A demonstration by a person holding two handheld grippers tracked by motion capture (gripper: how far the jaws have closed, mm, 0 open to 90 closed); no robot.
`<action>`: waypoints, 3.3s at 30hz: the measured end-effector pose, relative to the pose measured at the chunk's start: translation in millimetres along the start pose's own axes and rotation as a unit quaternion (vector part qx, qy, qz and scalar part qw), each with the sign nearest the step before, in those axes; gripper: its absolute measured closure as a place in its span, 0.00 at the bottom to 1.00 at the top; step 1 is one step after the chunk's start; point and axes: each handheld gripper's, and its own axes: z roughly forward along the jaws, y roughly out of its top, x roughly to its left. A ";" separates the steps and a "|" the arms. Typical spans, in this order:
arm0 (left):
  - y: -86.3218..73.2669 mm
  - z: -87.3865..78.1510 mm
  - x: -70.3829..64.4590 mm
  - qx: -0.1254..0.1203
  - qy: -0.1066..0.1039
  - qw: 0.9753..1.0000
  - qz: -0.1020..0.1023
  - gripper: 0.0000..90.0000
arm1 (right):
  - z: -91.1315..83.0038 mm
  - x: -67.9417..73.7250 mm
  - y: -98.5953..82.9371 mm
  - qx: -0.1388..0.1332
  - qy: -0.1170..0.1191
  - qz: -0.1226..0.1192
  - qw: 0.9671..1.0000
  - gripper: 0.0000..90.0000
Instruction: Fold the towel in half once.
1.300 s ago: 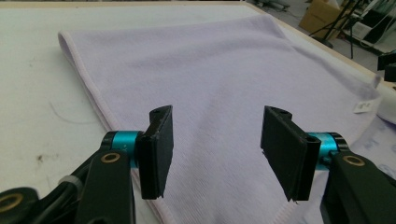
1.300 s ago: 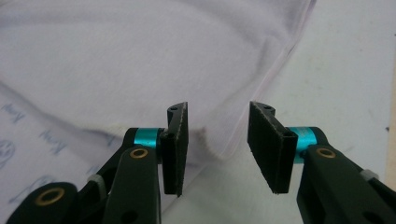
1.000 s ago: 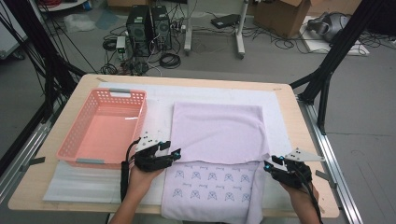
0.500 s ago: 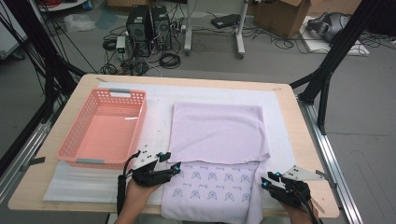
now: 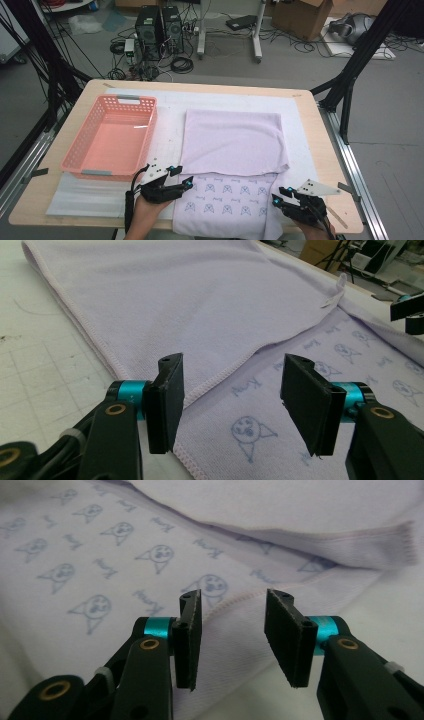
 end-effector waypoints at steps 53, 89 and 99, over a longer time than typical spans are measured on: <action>-0.6 -2.4 6.1 0.009 0.016 1.000 -0.002 0.55 | -26.2 -26.6 -11.5 0.014 -0.107 0.038 0.993 0.70; 12.1 24.7 1.1 0.078 0.086 0.993 0.016 0.98 | 22.3 -59.2 24.5 -0.001 -0.088 0.004 0.996 0.95; 11.3 -5.6 -13.0 0.043 0.052 0.998 0.008 0.98 | -6.1 -42.3 8.5 -0.024 -0.068 -0.010 0.997 0.95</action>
